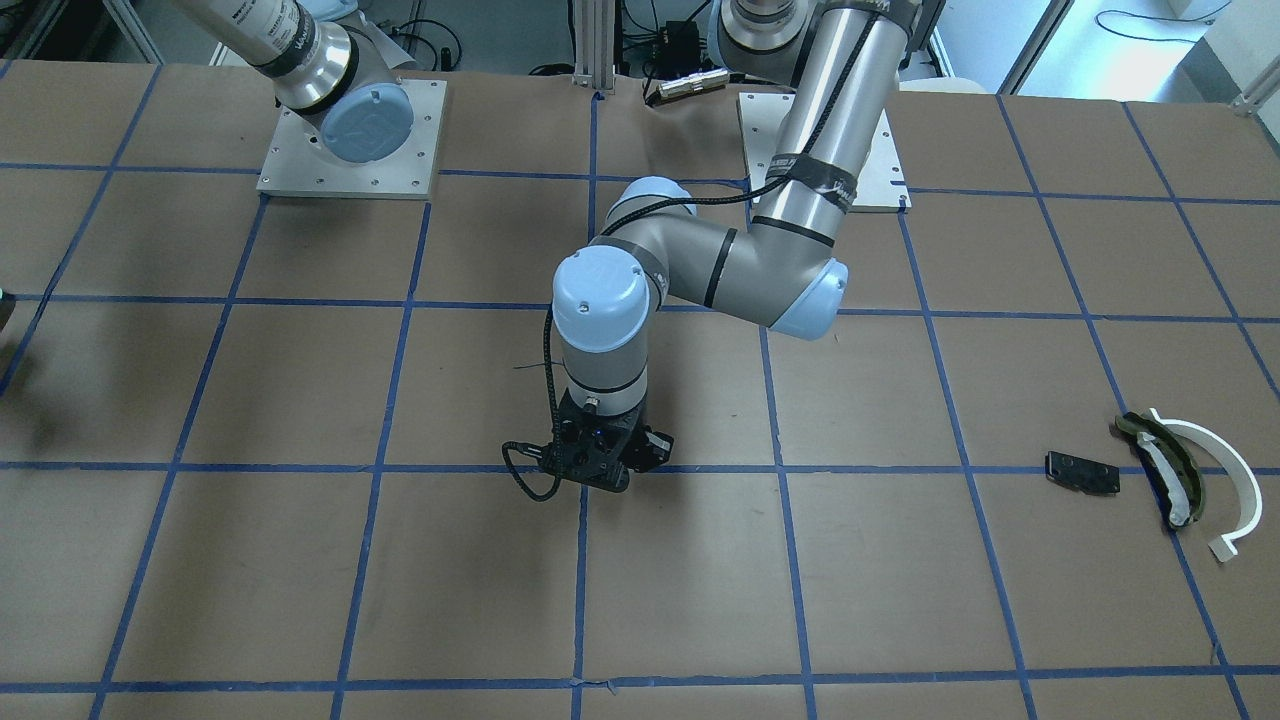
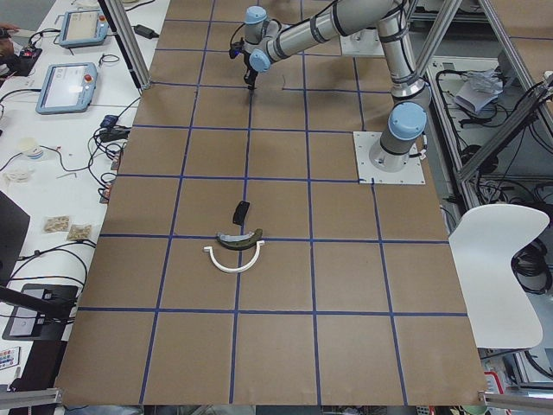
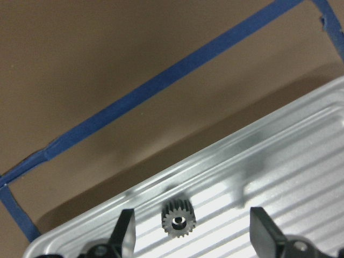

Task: Place bearing gear from tray to pile

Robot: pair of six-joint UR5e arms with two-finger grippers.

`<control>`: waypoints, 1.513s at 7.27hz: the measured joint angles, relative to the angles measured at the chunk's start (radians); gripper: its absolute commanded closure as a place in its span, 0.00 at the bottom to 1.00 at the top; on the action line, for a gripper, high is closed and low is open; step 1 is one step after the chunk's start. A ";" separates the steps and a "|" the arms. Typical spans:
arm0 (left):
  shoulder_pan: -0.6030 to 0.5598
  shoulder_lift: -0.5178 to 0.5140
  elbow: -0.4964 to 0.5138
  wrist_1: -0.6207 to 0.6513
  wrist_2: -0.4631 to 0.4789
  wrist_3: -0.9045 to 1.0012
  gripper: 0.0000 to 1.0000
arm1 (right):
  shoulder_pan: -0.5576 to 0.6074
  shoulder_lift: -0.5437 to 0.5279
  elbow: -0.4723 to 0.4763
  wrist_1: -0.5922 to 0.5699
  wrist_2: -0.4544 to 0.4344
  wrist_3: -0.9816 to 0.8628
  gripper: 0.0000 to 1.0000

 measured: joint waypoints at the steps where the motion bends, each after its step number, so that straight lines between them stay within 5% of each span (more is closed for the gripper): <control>1: 0.086 0.049 -0.004 -0.069 -0.001 0.039 0.95 | 0.000 0.001 0.001 -0.004 0.001 0.001 0.44; 5: 0.554 0.177 -0.046 -0.172 -0.006 0.263 0.95 | -0.001 0.002 0.024 -0.011 -0.010 0.007 0.71; 8: 0.901 0.186 -0.190 -0.074 -0.055 0.543 0.94 | 0.002 -0.012 0.026 -0.031 -0.025 0.014 0.74; 9: 0.970 0.188 -0.228 -0.043 -0.090 0.581 0.72 | 0.014 -0.039 0.023 -0.031 -0.042 0.033 0.74; 10: 1.005 0.185 -0.259 -0.027 -0.106 0.600 0.67 | 0.040 -0.087 0.022 -0.016 -0.057 0.072 0.74; 11: 1.018 0.176 -0.279 -0.015 -0.111 0.611 0.43 | 0.082 -0.148 0.022 0.020 -0.076 0.132 0.74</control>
